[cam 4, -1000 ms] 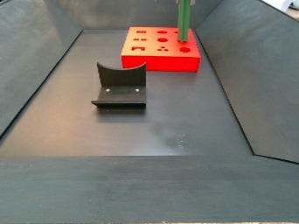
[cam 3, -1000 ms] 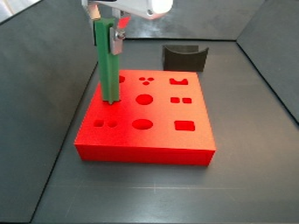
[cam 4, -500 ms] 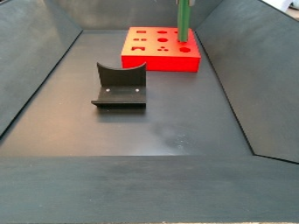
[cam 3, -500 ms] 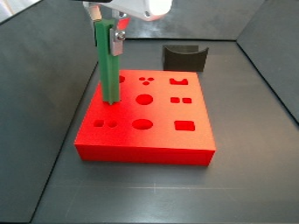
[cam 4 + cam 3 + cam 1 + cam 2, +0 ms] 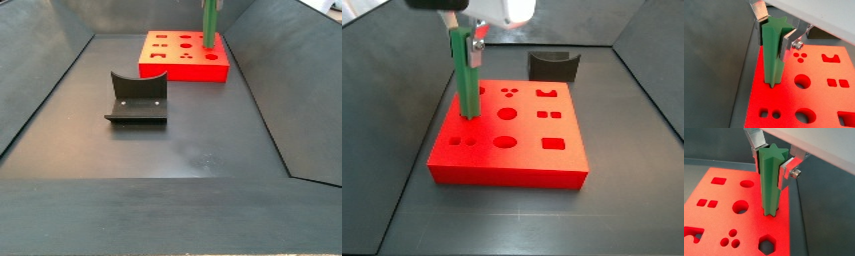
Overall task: Pick up the star object. Move up. Move to above the board. Insert the star object.
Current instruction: Insert the star object.
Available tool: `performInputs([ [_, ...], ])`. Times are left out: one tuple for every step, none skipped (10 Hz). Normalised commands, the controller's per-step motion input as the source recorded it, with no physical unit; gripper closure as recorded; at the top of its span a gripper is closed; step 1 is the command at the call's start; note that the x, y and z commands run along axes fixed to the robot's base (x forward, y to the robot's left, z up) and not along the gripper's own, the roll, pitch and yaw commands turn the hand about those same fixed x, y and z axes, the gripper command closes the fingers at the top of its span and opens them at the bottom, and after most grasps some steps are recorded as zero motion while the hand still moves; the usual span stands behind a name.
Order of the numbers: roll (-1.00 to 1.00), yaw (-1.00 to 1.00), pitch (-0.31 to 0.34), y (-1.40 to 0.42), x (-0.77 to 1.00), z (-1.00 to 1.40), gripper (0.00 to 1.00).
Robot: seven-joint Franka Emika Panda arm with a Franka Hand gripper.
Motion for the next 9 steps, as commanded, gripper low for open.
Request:
performInputs([
  [0.10, -0.03, -0.257, 0.00, 0.00, -0.22, 1.00],
  [0.20, -0.05, -0.434, -0.01, 0.00, -0.17, 1.00],
  [0.29, 0.00, -0.347, 0.00, 0.00, -0.22, 1.00],
  [0.22, 0.00, 0.000, 0.00, 0.07, -0.33, 1.00],
  [0.05, 0.00, 0.099, 0.08, 0.01, -0.37, 1.00],
  [-0.04, -0.03, 0.161, 0.21, 0.00, -0.38, 1.00],
  [-0.06, -0.10, 0.090, 0.16, 0.00, -0.45, 1.00],
  [-0.07, -0.15, 0.000, 0.13, 0.00, -0.50, 1.00],
  [0.00, -0.11, -0.047, 0.01, 0.00, -0.50, 1.00],
])
